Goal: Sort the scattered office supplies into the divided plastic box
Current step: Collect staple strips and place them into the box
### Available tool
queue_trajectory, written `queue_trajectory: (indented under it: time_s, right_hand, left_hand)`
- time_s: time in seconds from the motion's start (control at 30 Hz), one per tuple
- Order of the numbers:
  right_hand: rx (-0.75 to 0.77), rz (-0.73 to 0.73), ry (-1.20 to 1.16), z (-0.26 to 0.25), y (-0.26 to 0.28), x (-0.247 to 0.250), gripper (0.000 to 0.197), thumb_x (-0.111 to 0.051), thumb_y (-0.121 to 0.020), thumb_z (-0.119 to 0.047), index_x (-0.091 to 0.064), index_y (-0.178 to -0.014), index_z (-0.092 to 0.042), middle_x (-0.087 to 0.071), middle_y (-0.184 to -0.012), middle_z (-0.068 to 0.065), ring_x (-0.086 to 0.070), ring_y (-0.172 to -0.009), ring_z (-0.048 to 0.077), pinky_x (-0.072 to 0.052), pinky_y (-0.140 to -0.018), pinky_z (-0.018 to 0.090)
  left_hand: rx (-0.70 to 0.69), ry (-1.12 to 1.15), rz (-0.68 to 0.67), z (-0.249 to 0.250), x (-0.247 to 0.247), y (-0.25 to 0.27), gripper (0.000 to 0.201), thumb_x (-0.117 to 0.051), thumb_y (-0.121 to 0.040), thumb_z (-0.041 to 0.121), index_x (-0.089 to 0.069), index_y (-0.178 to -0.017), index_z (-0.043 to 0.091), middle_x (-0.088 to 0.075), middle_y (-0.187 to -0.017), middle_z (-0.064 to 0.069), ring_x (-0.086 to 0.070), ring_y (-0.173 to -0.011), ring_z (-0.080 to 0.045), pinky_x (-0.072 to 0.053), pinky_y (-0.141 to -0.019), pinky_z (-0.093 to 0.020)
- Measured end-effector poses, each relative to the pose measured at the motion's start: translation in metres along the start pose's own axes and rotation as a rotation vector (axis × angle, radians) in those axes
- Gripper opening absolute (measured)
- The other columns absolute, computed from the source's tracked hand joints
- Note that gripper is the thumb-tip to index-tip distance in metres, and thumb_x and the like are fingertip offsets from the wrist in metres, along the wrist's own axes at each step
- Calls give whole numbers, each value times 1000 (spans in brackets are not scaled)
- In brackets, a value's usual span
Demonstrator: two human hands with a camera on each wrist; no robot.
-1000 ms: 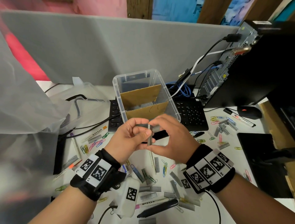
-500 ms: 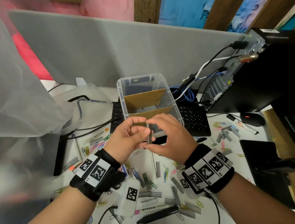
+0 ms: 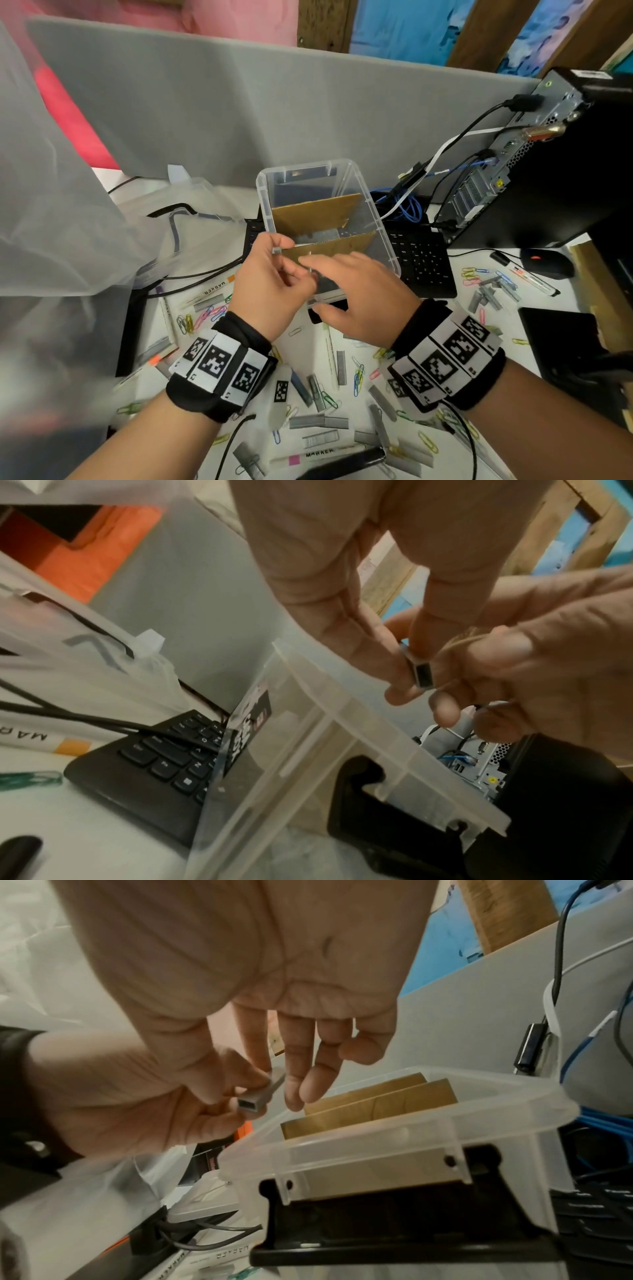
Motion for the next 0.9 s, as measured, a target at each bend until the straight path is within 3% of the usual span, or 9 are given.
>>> queue_trajectory:
  time_s: [0.07, 0.17, 0.23, 0.3, 0.37, 0.43, 0.53, 0.7, 0.9]
  right_hand:
    - [16, 13, -81, -4, -2, 0, 40, -52, -82, -19, -52, -121, -23, -60, -96, 0, -52, -90, 21, -47, -81, 41]
    - [10, 49, -193, -5, -7, 6, 33, -42, -77, -7, -60, -104, -15, -61, -86, 2, -55, -78, 19, -49, -72, 40]
    - [-9, 48, -231, -3, -12, 11, 36, -40, -77, -3, -64, -102, -14, -64, -86, 3, -59, -79, 19, -51, -74, 38]
    - [-29, 12, -200, -2, -18, 16, 39, -42, -82, 1, -67, -108, -14, -67, -88, 5, -61, -84, 19, -51, -79, 35]
    - [-65, -71, -131, 3, -25, 15, 43, -40, -88, 0, -64, -120, -18, -69, -97, 6, -61, -87, 18, -50, -82, 29]
    - [-106, -184, -69, 11, -34, 5, 43, -38, -93, -5, -60, -126, -21, -67, -112, 6, -60, -92, 16, -48, -82, 23]
    - [-122, -339, 2, 18, -46, -12, 43, -35, -95, -8, -57, -129, -21, -61, -125, 8, -58, -110, 24, -48, -94, 30]
    - [-141, -533, 140, 23, -70, -45, 35, -36, -97, -10, -62, -121, -8, -61, -121, 10, -56, -112, 28, -45, -94, 35]
    - [-77, -756, 326, 28, -86, -79, 27, -48, -93, -13, -63, -114, -7, -64, -112, 14, -61, -105, 32, -47, -81, 35]
  left_hand:
    - [-11, -35, 1, 2, -1, -1, 43, -70, -74, 2, -47, -107, 15, -64, -62, 2, -56, -54, -5, -47, -62, -20]
    - [-1, -29, -9, -2, -3, -4, 42, -74, -74, 8, -48, -106, 17, -67, -66, -1, -62, -59, -14, -54, -67, -32]
    - [4, -27, -34, -3, -3, -5, 36, -73, -75, 18, -50, -103, 18, -68, -68, -2, -64, -62, -21, -55, -70, -38]
    - [-13, -53, -26, -4, 4, -6, 27, -70, -75, 24, -53, -96, 19, -67, -69, -2, -62, -64, -25, -54, -69, -38]
    - [-25, -106, 39, -8, 18, -10, 15, -69, -80, 17, -57, -88, 18, -64, -69, -4, -60, -64, -24, -52, -67, -34]
    - [-24, -171, 116, -16, 34, -17, 14, -68, -82, 11, -57, -84, 20, -61, -67, 0, -56, -58, -14, -48, -62, -27]
    - [13, -230, 142, -26, 41, -25, 16, -69, -83, 16, -54, -85, 23, -58, -66, 6, -51, -53, -6, -44, -58, -20]
    - [159, -94, 33, -45, 29, -32, 22, -69, -84, 18, -51, -94, 25, -63, -76, -4, -62, -68, -22, -57, -68, -42]
    - [238, 104, -35, -48, 23, -35, 20, -66, -86, 6, -53, -96, 17, -58, -79, -16, -62, -66, -31, -53, -55, -32]
Point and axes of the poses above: each hand's wrist, its own y-axis away from the middle knuckle, its own x-axis out of the back of the hand, z = x × y, the point moved 7 cm from there along -y, towards the middle knuckle
